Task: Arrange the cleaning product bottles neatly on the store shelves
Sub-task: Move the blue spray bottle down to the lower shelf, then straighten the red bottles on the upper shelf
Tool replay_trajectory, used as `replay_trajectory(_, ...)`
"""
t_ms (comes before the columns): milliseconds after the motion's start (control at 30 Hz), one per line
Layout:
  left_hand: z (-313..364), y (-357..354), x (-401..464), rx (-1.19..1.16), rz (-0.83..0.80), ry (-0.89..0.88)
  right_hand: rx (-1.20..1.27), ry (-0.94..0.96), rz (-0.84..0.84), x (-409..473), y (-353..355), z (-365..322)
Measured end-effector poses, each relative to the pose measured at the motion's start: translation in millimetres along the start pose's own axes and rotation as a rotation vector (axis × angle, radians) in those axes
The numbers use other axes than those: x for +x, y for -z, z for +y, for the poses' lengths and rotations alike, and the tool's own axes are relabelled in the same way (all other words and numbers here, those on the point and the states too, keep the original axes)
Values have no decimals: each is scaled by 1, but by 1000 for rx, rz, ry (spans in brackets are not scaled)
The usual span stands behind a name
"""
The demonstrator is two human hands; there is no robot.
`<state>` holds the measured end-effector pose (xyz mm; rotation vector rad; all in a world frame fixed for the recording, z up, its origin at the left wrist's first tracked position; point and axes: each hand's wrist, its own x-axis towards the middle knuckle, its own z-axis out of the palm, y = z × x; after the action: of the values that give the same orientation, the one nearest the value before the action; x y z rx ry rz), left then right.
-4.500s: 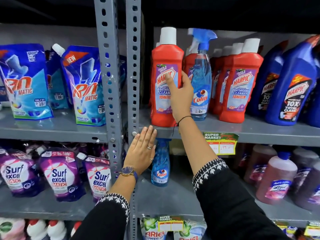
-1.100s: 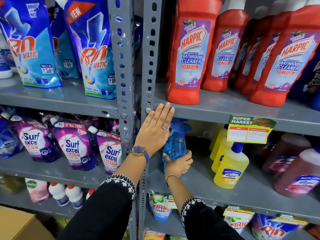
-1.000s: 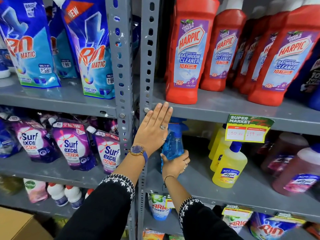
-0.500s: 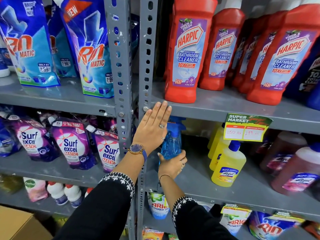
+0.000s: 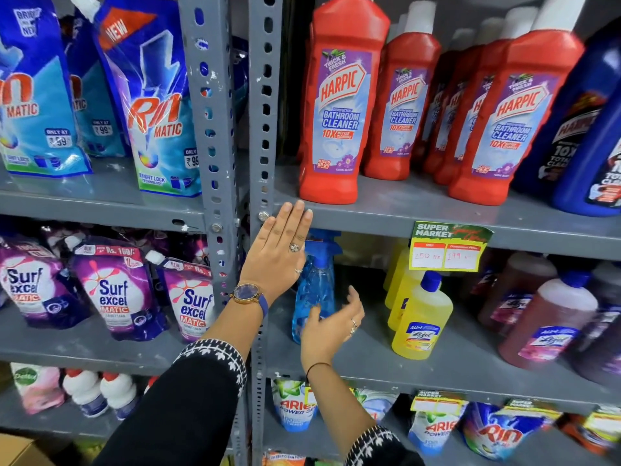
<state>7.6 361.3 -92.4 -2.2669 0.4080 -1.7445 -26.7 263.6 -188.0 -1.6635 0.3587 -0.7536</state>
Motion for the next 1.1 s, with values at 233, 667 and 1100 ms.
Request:
replay_trajectory(233, 0, 3, 3, -37, 6, 3, 562, 323, 45, -5, 23, -122)
replay_trajectory(667, -1, 13, 8, -39, 109, 0, -81, 422, -106, 55, -9, -225)
replay_trajectory(1100, 0, 7, 3, -8, 50, -31, 72, 408, 88, 73, -10, -232)
